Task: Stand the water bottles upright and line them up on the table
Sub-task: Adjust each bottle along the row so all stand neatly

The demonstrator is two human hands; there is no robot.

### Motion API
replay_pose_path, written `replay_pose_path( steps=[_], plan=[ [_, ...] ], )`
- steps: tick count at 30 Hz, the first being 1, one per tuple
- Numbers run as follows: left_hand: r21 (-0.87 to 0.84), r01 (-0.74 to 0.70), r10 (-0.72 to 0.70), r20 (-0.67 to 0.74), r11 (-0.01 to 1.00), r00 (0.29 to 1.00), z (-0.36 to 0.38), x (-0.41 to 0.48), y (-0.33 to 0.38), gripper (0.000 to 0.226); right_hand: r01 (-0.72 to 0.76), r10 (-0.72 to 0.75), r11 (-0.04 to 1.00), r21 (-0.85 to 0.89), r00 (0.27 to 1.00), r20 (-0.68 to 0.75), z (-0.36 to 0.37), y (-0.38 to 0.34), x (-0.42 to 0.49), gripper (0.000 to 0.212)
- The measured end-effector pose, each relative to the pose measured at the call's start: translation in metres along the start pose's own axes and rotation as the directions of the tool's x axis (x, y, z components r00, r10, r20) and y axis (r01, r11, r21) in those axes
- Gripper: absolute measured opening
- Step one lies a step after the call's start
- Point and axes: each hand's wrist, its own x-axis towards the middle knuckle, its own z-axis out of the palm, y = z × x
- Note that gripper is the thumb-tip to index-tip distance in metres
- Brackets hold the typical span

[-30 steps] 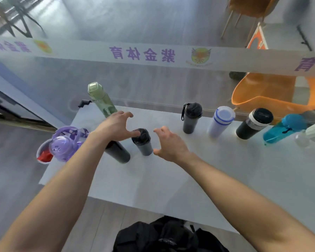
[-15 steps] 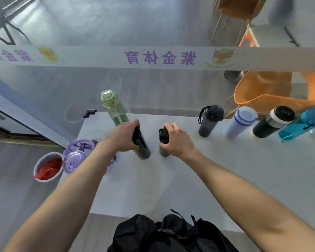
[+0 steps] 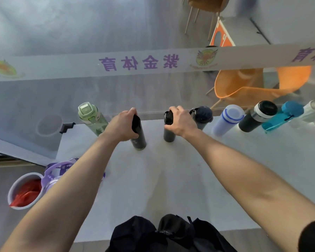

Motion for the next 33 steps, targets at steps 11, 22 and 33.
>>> replay_pose_path(
  steps=[11,22,33],
  plan=[
    [0.004,-0.059,0.059,-0.001,0.998,0.998,0.002,0.033,0.007,0.066,0.027,-0.027,0.999,-0.030,1.000,0.017,0.002,0.009,0.007,0.063],
    [0.005,-0.056,0.056,-0.008,0.998,0.998,0.010,0.033,0.009,0.066,-0.065,0.060,0.998,-0.025,0.985,-0.163,-0.019,0.006,-0.023,0.096],
    [0.006,-0.076,0.076,-0.016,0.997,0.997,0.010,0.041,0.010,0.066,-0.178,0.268,0.951,-0.252,0.882,0.387,0.055,0.045,-0.110,0.043]
  ],
)
